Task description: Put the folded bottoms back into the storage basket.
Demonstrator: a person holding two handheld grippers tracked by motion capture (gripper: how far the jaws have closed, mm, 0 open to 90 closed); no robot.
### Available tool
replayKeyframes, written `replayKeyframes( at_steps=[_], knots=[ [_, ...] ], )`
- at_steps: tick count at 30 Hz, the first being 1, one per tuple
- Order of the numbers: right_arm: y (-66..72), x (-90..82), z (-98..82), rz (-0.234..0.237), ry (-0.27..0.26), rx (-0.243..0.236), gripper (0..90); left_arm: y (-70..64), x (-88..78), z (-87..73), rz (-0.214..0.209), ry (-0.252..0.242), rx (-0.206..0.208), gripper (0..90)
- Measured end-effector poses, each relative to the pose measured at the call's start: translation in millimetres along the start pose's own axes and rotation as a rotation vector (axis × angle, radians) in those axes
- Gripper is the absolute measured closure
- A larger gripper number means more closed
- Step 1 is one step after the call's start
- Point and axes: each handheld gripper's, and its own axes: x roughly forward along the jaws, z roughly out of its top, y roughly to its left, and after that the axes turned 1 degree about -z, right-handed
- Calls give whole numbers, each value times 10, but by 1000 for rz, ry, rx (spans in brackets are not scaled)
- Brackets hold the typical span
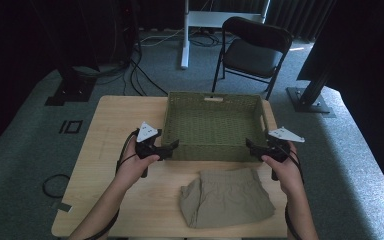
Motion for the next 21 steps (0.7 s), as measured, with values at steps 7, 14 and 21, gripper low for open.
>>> replayKeyframes(
  at_steps=[7,14,21],
  knots=[
    [164,-162,-52,51,-11,-49,167,-322,-57,-64,-49,9,41,218],
    [269,-259,-179,92,-4,-38,167,-587,-63,-150,-101,11,52,218],
    [317,-316,-325,95,1,-27,167,-787,-79,-272,-137,24,69,217]
  ],
)
